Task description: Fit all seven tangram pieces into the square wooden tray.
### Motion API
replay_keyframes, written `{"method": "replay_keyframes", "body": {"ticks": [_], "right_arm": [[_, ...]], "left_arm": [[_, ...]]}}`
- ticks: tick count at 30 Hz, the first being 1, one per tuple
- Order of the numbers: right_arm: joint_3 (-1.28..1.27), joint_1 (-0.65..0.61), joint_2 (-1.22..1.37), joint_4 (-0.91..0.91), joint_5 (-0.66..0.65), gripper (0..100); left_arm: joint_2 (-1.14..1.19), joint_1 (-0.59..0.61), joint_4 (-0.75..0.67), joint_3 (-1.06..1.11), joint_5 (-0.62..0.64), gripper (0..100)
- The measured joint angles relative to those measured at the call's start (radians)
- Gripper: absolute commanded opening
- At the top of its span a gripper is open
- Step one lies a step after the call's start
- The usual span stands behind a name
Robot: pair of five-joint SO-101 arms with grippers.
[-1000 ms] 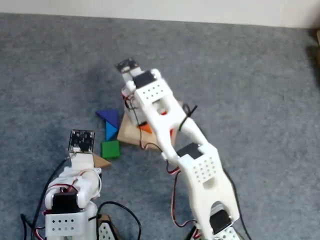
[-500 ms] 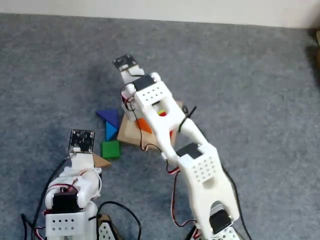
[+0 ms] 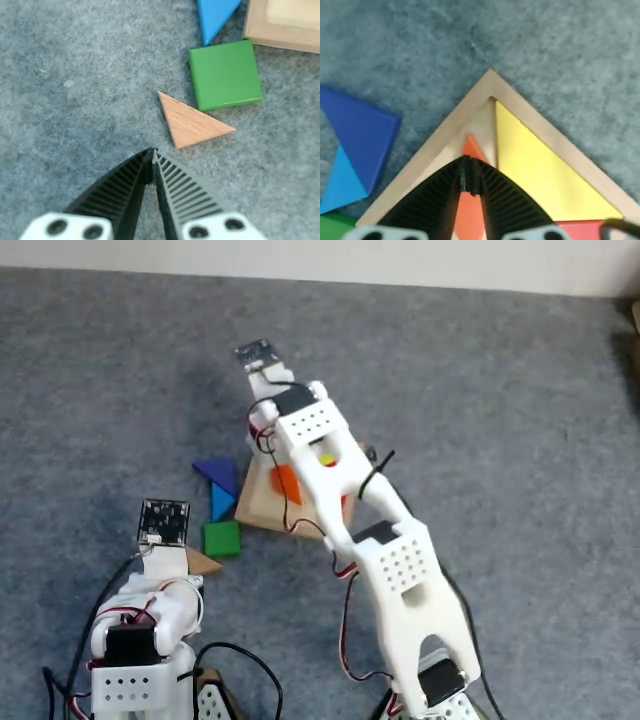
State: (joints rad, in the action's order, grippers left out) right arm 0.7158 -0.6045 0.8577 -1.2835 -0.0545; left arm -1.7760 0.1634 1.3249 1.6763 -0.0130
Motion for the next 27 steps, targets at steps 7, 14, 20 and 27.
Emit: {"method": "replay_keyframes", "body": {"ticks": [7,14,20,27], "right_arm": [[0.018,0.014,0.0,-0.003,0.0,0.5],[0.037,0.026,-0.044,-0.176,-0.002,0.5],[0.026,0.026,-0.055,-0.206,-0.002,0.5],[0.009,0.017,-0.018,-0.206,-0.002,0.5]], "left_arm": [[0.0,0.0,0.0,0.0,0.0,1],[0.0,0.0,0.0,0.0,0.0,1],[0.0,0.0,0.0,0.0,0.0,1],[0.0,0.0,0.0,0.0,0.0,1]]}}
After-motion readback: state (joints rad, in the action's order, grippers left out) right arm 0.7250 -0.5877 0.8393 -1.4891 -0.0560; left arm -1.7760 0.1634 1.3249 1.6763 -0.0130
